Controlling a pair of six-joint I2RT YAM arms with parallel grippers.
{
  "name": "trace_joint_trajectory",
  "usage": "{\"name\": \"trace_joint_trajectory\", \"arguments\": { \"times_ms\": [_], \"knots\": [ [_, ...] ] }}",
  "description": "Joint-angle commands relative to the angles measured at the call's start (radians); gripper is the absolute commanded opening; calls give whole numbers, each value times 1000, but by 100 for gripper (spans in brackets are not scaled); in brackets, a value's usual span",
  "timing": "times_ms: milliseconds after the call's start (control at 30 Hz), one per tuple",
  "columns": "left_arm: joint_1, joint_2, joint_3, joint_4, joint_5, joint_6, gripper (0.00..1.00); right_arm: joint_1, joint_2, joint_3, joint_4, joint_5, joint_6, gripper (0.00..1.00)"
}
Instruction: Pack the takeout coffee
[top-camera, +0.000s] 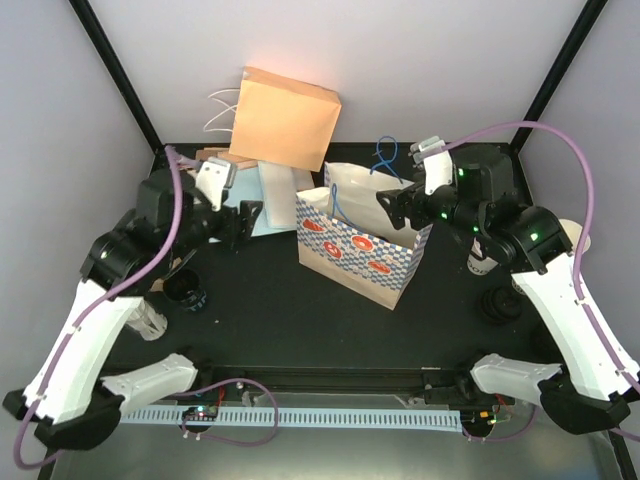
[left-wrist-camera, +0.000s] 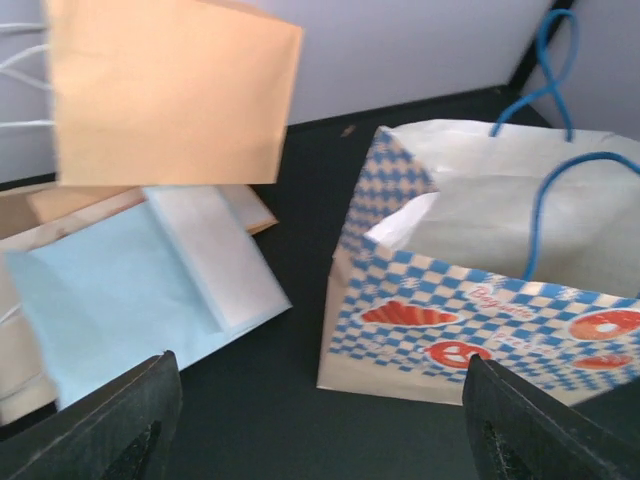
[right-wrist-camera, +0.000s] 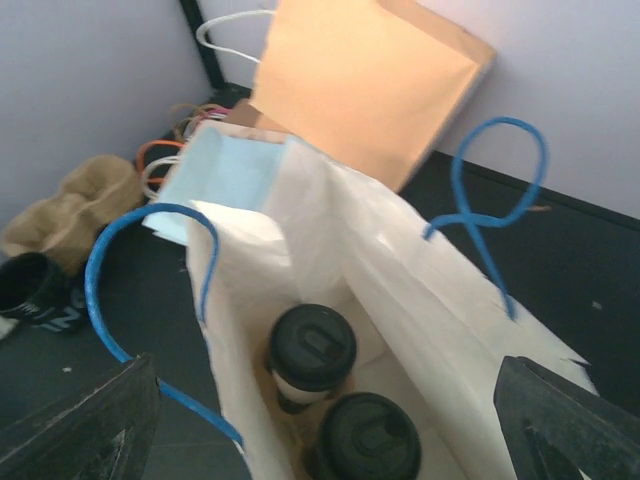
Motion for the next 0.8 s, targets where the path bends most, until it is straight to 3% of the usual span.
{"name": "trace_joint_trajectory", "arguments": {
  "times_ms": [0,100,300,467,500,600,767],
  "knots": [
    [8,-78,-93,-41,-190,-84,81,7,-45,-51,120,-174,-5,94],
    [9,-153,-181,-66,-323,-190,98,9,-65,-88,196,-258,13,94],
    [44,-277,-355,-28,-369,-282,99,12,-42,-93,227,-375,23,94],
    [121,-294,-383,-70,-426,-313,99,13,-54,-129,242,-406,29,94],
    [142,-292,-382,-84,-435,-317,98,13,-62,-140,249,-410,32,94],
    [191,-300,-373,-135,-456,-348,80,13,-89,-171,267,-417,37,94],
    [224,-280,-304,-368,-599,-563,67,14,-129,-223,286,-417,42,95]
  ]
}}
